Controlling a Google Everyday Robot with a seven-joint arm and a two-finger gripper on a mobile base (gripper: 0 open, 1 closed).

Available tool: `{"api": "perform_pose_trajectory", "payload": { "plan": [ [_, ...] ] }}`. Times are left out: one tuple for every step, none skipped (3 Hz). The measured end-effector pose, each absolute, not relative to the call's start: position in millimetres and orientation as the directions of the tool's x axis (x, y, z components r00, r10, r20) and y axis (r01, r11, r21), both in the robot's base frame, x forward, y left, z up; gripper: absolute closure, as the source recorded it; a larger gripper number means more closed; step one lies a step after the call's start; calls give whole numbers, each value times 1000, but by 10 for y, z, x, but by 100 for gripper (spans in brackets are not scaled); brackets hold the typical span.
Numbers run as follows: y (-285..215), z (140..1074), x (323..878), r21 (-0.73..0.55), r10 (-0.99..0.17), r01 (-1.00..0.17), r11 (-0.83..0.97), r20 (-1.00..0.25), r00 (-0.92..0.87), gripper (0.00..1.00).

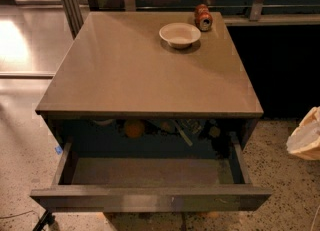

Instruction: Close top drawer

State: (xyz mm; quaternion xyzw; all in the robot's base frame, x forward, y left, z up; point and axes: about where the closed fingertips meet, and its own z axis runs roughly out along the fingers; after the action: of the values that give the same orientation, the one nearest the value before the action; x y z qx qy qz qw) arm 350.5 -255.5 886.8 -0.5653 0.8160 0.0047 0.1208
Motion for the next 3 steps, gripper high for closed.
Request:
{"api": "perform_pose_trajectory", "payload": {
  "plan": [
    [-2523, 8486, 3151, -35, -911, -931, 364, -224, -347, 100],
    [-2497, 8230, 2815, 22, -909, -936, 352, -230, -348, 100],
    [-2468, 8023, 2549, 65, -913, -939, 338, -221, -344, 100]
  ]
}}
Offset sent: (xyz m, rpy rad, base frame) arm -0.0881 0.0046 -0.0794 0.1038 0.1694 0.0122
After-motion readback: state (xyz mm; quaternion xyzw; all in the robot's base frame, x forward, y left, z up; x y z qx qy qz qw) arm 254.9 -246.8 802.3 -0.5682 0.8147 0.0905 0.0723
